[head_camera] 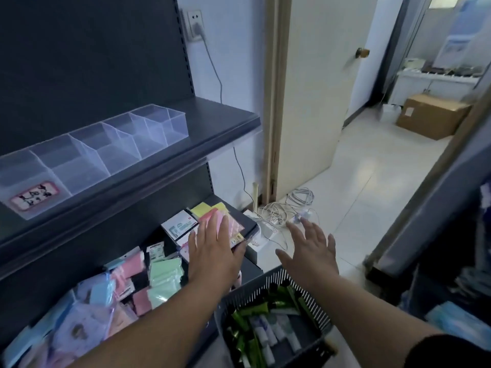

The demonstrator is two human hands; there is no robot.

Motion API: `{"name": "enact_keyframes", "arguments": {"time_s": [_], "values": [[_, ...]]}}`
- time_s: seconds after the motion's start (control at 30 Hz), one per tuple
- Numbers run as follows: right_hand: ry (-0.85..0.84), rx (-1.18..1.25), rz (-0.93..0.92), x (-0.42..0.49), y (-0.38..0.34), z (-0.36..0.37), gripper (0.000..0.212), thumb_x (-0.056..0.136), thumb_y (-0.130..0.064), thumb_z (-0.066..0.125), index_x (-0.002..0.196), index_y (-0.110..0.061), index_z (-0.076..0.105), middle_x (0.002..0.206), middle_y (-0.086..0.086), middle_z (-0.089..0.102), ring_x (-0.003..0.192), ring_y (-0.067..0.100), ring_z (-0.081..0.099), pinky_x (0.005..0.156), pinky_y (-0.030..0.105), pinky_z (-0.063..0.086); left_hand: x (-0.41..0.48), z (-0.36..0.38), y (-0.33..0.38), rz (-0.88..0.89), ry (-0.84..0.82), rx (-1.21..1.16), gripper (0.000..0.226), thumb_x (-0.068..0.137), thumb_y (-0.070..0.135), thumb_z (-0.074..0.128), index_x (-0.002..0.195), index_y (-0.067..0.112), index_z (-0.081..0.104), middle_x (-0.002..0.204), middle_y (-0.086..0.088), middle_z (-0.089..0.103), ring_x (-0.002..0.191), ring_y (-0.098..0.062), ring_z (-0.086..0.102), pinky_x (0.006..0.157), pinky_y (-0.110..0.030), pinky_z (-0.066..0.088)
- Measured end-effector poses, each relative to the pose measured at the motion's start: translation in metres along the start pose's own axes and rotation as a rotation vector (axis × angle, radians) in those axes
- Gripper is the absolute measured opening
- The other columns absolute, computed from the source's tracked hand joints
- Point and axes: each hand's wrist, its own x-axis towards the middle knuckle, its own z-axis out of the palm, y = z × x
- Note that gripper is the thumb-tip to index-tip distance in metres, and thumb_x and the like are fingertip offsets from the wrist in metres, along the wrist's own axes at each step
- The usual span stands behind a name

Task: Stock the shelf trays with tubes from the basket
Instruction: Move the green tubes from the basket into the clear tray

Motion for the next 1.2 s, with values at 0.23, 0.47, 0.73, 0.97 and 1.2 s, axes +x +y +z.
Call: {"name": "enact_keyframes", "arguments": {"time_s": [0.23,0.47,0.73,0.97,1.2], "values": [[-0.137,-0.025,0.159,0.035,0.019,0.065,0.073,0.093,-0.051,0.049,0.152,-0.034,0.009,0.162,0.0,-0.002,0.148,0.022,0.0,0.12,0.043,0.01,0.045,0.079,-0.038,0.05,-0.185,0.025,0.073,0.094,0.058,0.035,0.152,0.023,0.008,0.16,-0.002,0.002,0.145,-0.028,0.004,0.116,-0.044,0.013],[-0.282,0.021,0.302,0.057,0.054,0.141,0.07,0.092,-0.045,0.054,0.15,-0.033,0.017,0.161,-0.002,0.004,0.146,0.022,0.011,0.118,0.038,0.016,0.065,0.164,-0.069,0.057,-0.338,-0.016,0.069,0.093,0.052,0.043,0.15,0.022,0.017,0.159,-0.005,0.01,0.144,-0.025,0.011,0.116,-0.039,0.016],[-0.502,0.089,0.303,0.078,0.11,0.264,0.067,0.092,-0.043,0.053,0.149,-0.031,0.021,0.16,-0.002,0.008,0.143,0.024,0.021,0.114,0.039,0.029,0.032,0.291,-0.08,0.026,-0.547,-0.03,0.068,0.095,0.048,0.044,0.151,0.023,0.016,0.159,0.0,0.009,0.145,-0.019,0.011,0.116,-0.035,0.019],[-0.714,0.188,0.173,0.069,0.127,0.374,0.069,0.093,-0.038,0.058,0.15,-0.022,0.023,0.154,0.003,0.022,0.135,0.026,0.034,0.105,0.035,0.036,-0.004,0.387,-0.089,-0.026,-0.688,0.029,0.065,0.096,0.042,0.044,0.151,0.025,0.014,0.159,0.001,0.005,0.145,-0.02,0.007,0.117,-0.04,0.017],[-0.77,0.216,0.045,0.072,0.109,0.444,0.07,0.091,-0.034,0.061,0.15,-0.027,0.025,0.149,0.005,0.029,0.13,0.028,0.04,0.102,0.037,0.042,0.004,0.43,-0.091,0.106,-0.793,0.205,0.064,0.1,0.022,0.037,0.152,0.024,-0.001,0.159,-0.001,-0.014,0.146,-0.024,-0.012,0.117,-0.04,-0.001]]}}
